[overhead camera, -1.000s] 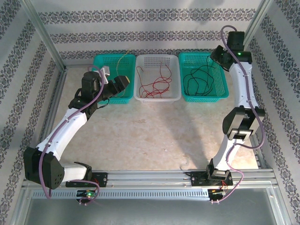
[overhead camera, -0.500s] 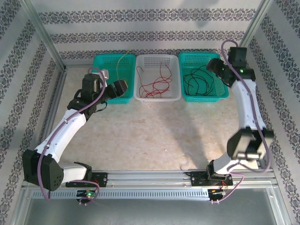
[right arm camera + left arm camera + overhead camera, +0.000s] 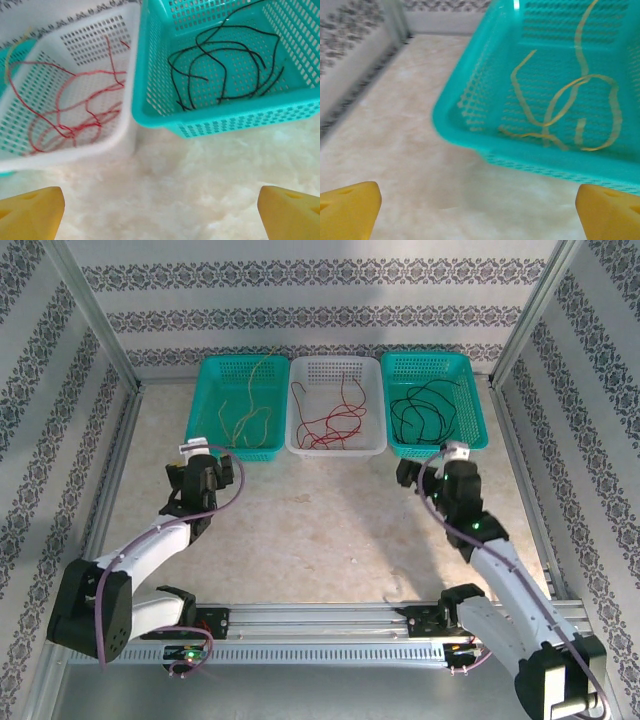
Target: Untangle the cables
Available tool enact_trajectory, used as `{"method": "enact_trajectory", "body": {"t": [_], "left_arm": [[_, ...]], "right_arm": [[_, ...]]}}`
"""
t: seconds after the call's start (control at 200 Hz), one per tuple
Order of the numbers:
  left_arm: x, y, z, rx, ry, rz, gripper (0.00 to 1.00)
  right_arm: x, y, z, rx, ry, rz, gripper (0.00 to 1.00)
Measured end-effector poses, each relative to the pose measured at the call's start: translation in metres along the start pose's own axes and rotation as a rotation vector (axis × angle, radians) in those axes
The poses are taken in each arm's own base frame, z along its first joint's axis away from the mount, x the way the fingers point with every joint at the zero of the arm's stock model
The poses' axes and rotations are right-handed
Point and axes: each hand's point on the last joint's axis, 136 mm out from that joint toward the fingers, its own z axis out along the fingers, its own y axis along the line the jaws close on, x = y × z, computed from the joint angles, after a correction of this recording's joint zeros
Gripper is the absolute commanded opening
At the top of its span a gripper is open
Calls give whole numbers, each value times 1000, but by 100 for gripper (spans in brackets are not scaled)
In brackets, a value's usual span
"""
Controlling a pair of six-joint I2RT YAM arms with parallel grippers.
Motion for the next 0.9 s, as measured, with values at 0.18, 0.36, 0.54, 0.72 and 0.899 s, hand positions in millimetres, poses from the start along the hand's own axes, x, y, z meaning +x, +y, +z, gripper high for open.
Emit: {"method": "enact_trajectory", "body": {"t": [0.18, 0.36, 0.54, 0.72, 0.899], "left_arm": [[23, 19, 17, -94, 0, 49, 99], [49, 20, 33, -105, 29, 88, 99], [50, 13, 54, -50, -3, 80, 99], [55, 3, 56, 65, -57, 57, 99], [56, 5, 62, 128, -52, 29, 99]], "right_arm": [[30, -55, 6, 219, -62, -49, 98], [6, -94, 11, 398, -164, -58, 98], [29, -110, 50, 431, -105, -175, 98], [33, -114, 80, 318, -148, -183, 99], [38, -98, 98, 210, -122, -211, 98]]}}
